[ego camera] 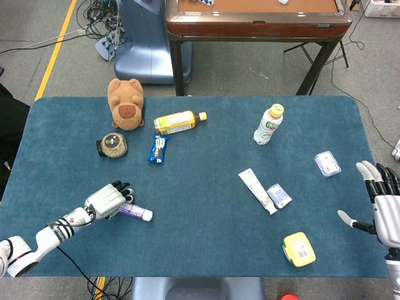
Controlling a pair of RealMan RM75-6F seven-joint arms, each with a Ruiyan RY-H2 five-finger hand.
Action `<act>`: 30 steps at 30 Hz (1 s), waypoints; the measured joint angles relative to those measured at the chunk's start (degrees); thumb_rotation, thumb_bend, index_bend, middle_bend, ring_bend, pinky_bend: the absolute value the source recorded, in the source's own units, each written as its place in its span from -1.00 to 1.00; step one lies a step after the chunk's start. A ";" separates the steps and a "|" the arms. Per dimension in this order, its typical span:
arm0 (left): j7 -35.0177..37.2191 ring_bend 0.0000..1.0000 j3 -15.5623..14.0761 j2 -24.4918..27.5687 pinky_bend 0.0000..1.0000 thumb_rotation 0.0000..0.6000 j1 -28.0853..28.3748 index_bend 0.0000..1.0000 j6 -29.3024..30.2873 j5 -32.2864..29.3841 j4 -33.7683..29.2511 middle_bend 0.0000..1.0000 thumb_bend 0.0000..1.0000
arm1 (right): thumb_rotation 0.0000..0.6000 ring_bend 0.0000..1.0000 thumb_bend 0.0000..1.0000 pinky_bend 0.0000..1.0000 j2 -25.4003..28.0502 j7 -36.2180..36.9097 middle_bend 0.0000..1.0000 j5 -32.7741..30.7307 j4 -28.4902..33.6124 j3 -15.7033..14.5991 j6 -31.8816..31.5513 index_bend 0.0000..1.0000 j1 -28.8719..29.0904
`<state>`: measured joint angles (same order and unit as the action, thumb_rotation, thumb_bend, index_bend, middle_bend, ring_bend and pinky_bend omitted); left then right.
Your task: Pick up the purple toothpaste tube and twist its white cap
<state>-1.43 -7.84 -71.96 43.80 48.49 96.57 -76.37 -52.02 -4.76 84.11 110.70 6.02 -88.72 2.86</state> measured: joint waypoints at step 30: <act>-7.21 -0.60 4.94 -11.46 -0.66 1.00 -12.22 -0.38 16.63 -5.74 3.24 -0.35 -0.56 | 1.00 -1.00 -0.89 -1.00 -0.08 3.96 -0.81 0.71 -2.43 -0.76 -0.87 -1.00 -1.55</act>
<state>-8.64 -2.90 -83.42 31.58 65.13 90.83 -73.13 -52.10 -0.80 84.82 108.27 5.26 -89.59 1.31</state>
